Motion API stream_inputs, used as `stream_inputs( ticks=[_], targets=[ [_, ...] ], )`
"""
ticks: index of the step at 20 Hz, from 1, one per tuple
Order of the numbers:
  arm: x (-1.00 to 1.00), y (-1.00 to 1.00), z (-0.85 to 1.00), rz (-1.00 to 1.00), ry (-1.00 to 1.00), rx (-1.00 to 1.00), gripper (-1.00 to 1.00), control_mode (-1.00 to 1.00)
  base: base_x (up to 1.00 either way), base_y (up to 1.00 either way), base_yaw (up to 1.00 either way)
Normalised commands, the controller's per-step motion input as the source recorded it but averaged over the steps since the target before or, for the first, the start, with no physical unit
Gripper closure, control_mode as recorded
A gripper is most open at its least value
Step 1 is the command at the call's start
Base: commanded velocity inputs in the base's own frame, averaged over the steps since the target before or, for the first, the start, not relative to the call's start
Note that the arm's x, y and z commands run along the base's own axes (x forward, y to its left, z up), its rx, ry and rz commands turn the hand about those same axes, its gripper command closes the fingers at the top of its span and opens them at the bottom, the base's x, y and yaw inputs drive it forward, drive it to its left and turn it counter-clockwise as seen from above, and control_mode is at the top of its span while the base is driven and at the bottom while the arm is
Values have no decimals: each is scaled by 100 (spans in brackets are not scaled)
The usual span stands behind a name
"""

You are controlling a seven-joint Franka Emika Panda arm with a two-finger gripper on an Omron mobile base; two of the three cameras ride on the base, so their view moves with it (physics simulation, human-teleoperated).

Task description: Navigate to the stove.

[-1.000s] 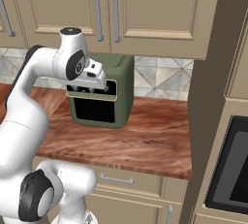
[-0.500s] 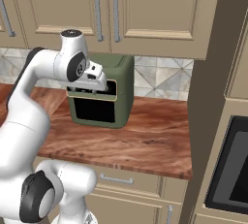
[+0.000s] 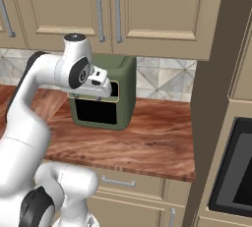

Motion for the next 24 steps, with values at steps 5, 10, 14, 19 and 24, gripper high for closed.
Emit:
stream_inputs(
  ticks=[5, 10, 14, 19, 24],
  targets=[
    [-35, -24, -12, 0, 0, 0, -100, -100, 0, 0, 0],
    [0, 0, 0, 0, 0, 0, -100, 100, -18, -25, -8],
    [0, 0, 0, 0, 0, 0, -100, 100, -2, -20, -38],
    [0, 0, 0, 0, 0, 0, -100, 100, -14, -34, -56],
    [0, 0, 0, 0, 0, 0, -100, 100, -9, -25, -57]
  ],
)
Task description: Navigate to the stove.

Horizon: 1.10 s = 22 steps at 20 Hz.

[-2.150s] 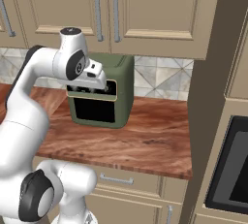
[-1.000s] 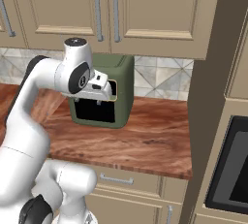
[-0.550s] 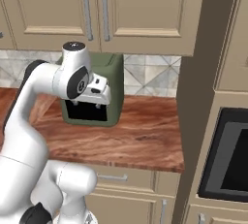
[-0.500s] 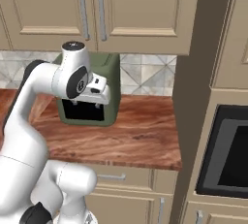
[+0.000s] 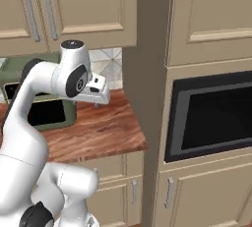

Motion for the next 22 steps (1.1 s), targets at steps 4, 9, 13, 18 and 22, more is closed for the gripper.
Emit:
stream_inputs(
  ticks=[4, 9, 13, 18, 22],
  targets=[
    [0, 0, 0, 0, 0, 0, -100, 100, -1, -36, -61],
    [0, 0, 0, 0, 0, 0, -100, 100, 0, -40, -67],
    [0, 0, 0, 0, 0, 0, -100, 100, 0, -44, -69],
    [0, 0, 0, 0, 0, 0, -100, 100, 0, -53, -66],
    [0, 0, 0, 0, 0, 0, -100, 100, 0, -58, -64]
  ],
)
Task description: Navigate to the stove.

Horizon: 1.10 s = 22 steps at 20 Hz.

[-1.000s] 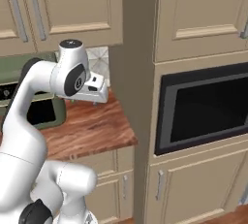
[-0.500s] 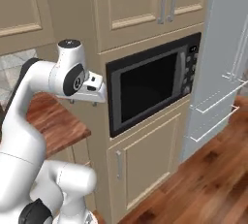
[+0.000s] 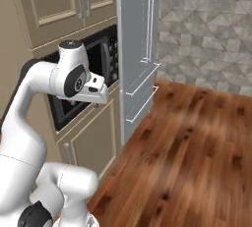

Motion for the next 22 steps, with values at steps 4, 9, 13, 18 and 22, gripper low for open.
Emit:
stream_inputs(
  ticks=[4, 9, 13, 18, 22],
  targets=[
    [0, 0, 0, 0, 0, 0, -100, 100, 0, -59, -61],
    [0, 0, 0, 0, 0, 0, -100, 100, 0, -63, -60],
    [0, 0, 0, 0, 0, 0, -100, 100, 1, -60, -53],
    [0, 0, 0, 0, 0, 0, -100, 100, 16, -59, -48],
    [0, 0, 0, 0, 0, 0, -100, 100, 33, -54, -40]
  ],
)
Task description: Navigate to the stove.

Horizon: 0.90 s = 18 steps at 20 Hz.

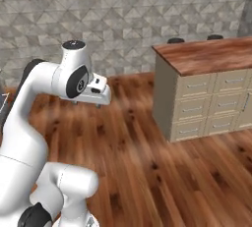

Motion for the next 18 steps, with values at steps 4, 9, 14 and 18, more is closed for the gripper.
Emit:
stream_inputs(
  ticks=[4, 9, 14, 18],
  targets=[
    [0, 0, 0, 0, 0, 0, -100, 100, 77, -45, -13],
    [0, 0, 0, 0, 0, 0, -100, 100, 85, -57, 0],
    [0, 0, 0, 0, 0, 0, -100, 100, 74, -69, 8],
    [0, 0, 0, 0, 0, 0, -100, 100, 66, -75, 16]
  ],
)
